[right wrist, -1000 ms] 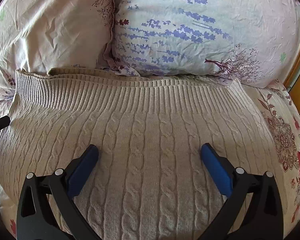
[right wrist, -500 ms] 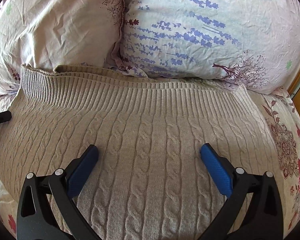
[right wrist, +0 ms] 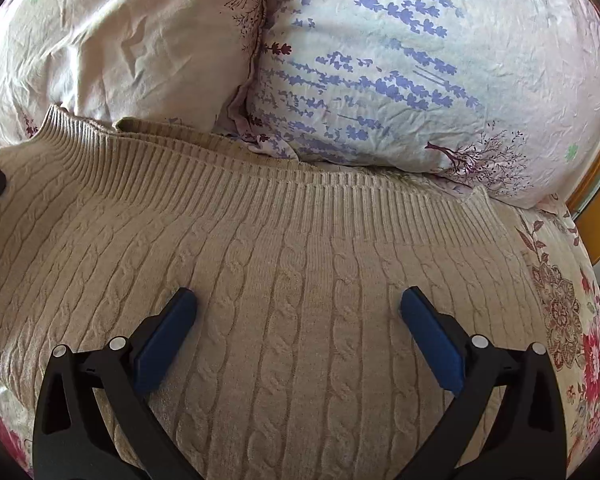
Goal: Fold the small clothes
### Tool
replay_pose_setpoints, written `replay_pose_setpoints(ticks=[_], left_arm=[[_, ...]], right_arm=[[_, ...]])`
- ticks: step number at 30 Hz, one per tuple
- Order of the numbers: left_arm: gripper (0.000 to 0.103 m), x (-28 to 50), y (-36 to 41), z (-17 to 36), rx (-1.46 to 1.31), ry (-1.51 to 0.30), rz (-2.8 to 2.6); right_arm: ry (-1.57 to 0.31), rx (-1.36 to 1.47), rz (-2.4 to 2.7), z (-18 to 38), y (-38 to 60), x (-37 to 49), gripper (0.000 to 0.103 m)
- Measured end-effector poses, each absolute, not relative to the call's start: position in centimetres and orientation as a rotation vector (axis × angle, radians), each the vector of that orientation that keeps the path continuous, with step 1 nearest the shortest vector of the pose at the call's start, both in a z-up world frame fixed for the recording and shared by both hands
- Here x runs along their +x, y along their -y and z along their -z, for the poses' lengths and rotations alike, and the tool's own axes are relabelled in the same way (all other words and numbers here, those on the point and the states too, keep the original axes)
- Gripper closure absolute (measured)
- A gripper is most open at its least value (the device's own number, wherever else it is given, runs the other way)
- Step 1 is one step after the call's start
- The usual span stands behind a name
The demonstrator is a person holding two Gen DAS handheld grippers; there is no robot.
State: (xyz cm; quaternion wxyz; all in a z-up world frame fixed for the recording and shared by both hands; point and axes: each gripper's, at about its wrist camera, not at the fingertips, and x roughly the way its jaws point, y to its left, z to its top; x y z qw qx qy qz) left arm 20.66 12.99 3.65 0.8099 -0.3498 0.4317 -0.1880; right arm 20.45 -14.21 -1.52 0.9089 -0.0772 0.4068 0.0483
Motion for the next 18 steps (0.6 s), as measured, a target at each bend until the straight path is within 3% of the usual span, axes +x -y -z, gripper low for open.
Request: replay_pose_setpoints(ticks=[6,12,18], left_arm=[[0.085,20.6,-7.5,-7.1,-0.796,-0.876,0.52],[0.086,22.0,-0.1,-8.5,-0.851,-0.844,0.638],[0.086,24.4,8.5,-6.0,-0.898,-0.908,0.76]], right_arm=[[-0.833,-0.175,-0.16,0.3,14.7,19.9,0.001],[-0.74,0.105,-0.088,-3.1,23.7,20.2,0.001],[-0.714,0.377,-0.008,-3.3,32.2,20.2,0.001]])
